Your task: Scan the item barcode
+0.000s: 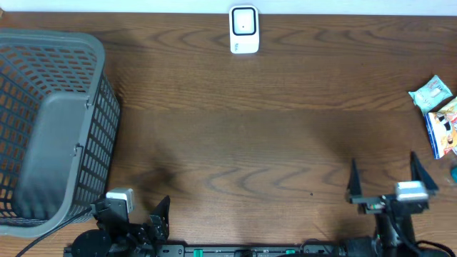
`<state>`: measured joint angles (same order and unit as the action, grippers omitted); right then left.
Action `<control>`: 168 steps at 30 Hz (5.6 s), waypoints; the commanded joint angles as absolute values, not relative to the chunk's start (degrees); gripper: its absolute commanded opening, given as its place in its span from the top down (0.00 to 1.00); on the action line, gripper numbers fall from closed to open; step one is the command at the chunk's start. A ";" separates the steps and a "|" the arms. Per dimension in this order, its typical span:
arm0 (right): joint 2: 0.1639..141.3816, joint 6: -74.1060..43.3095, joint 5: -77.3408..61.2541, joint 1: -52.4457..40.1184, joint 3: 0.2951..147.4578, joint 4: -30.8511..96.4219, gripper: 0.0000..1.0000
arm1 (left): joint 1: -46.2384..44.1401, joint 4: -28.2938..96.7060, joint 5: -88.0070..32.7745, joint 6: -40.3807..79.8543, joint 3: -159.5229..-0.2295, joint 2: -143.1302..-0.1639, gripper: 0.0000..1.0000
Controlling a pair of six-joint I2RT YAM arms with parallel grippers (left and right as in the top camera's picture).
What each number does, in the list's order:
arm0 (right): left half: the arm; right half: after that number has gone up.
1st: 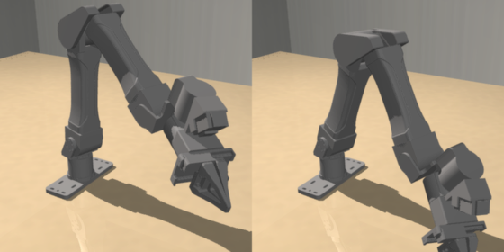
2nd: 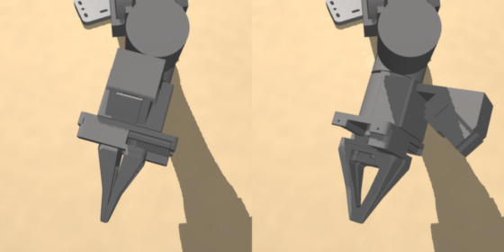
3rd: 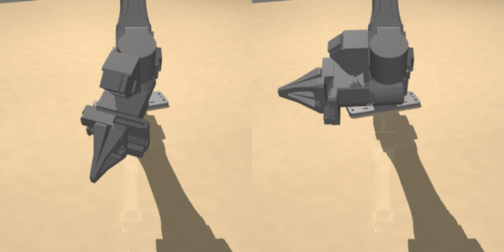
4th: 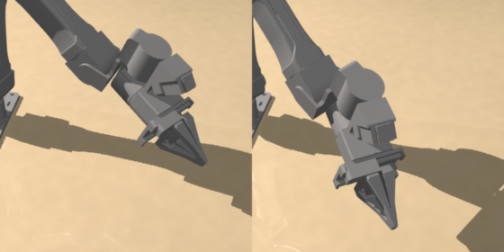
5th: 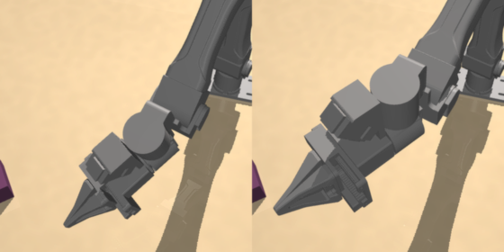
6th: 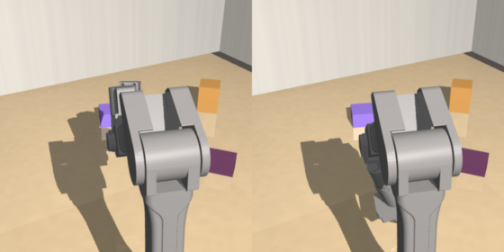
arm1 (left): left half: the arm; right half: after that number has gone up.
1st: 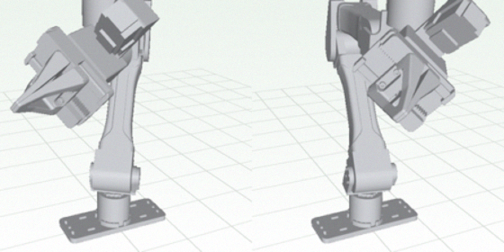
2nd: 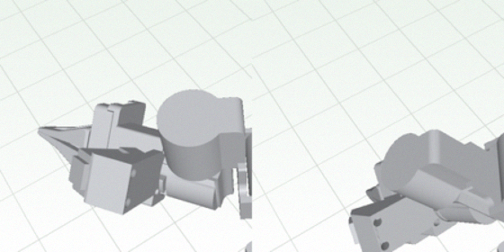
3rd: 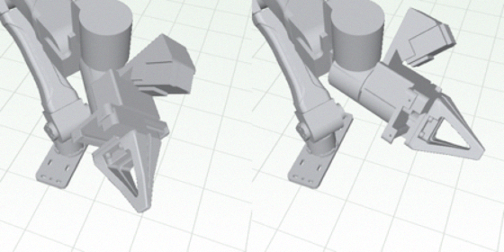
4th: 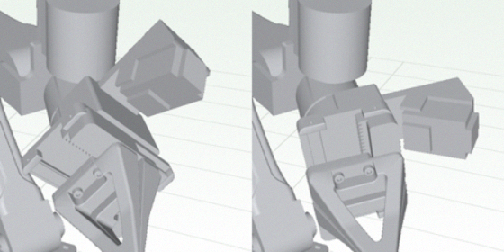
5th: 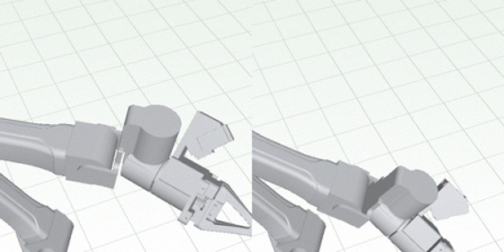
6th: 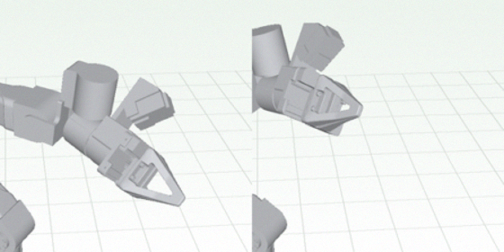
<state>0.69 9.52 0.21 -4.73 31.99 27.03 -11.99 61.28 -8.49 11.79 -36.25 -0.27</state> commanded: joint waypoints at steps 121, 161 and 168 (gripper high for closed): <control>0.30 3.68 -2.04 -2.87 0.32 4.12 0.01 | -5.78 4.19 0.49 -2.96 -0.23 -0.08 0.02; 0.30 3.68 -2.04 -2.87 0.32 4.12 0.01 | -5.80 4.19 0.49 -2.96 -0.23 -0.27 0.02; 0.30 3.68 -2.04 -2.87 0.32 4.12 0.01 | -5.80 4.19 0.49 -2.96 -0.23 -0.27 0.02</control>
<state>0.64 4.56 -1.76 -3.44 0.36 3.92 -6.09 1.91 -0.93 -1.98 -1.26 -0.36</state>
